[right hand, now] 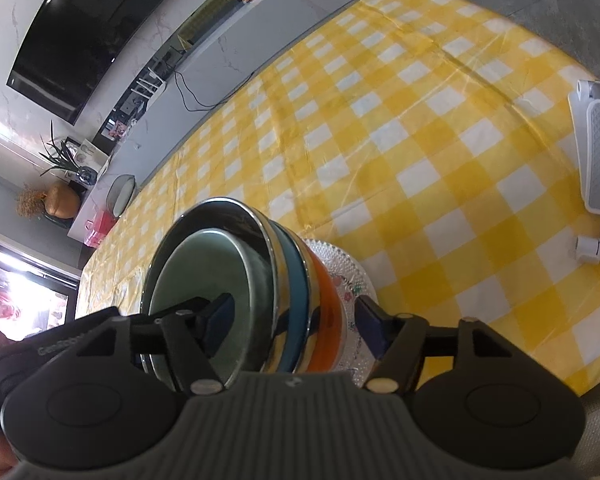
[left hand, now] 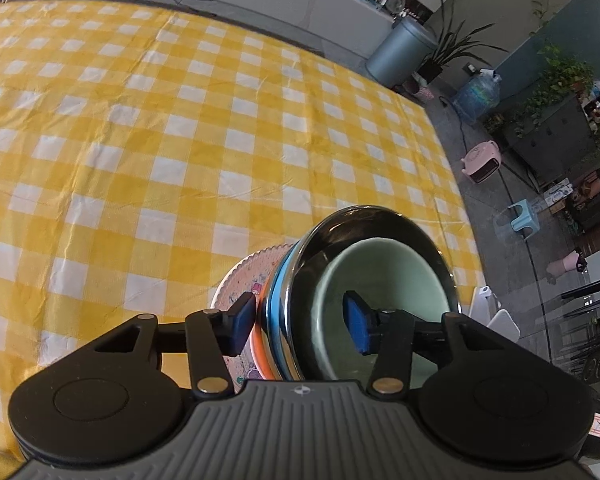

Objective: Organize plates and bowls
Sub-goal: 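Lift the bowl stack and lower it onto the white dish, then open both grippers and pull them back from the stack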

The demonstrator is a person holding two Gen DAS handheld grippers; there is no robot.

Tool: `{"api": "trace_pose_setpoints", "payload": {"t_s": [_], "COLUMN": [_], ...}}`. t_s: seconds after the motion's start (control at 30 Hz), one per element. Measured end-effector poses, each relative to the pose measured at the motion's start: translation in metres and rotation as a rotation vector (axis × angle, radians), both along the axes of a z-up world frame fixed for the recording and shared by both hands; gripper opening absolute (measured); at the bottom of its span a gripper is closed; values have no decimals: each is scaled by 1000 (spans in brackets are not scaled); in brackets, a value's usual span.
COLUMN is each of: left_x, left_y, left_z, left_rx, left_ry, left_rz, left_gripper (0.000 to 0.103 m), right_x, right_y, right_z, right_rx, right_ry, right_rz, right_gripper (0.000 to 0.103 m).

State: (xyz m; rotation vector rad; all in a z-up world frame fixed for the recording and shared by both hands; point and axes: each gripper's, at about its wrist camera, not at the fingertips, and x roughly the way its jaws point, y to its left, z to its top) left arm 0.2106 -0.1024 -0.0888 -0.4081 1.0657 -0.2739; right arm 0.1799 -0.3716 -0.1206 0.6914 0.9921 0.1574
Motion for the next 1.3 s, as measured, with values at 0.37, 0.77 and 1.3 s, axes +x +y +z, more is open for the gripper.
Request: {"api": "trace_pose_setpoints", "payload": {"t_s": [0.37, 0.77, 1.3], "left_x": [-50, -161, -235], "left_y": [4, 18, 16], "left_z": [66, 126, 94], "left_rx": [136, 334, 415], "left_ry": [-233, -601, -738], "left_rz": [-73, -74, -1], "left_gripper": [58, 68, 92], "right_x": [-39, -133, -236], "right_y": [8, 57, 92], "right_z": [43, 140, 127], "right_rx": [-72, -399, -679], "right_ry": [-122, -408, -597], "right_rz": [-28, 25, -25], "right_gripper": [73, 82, 91]}}
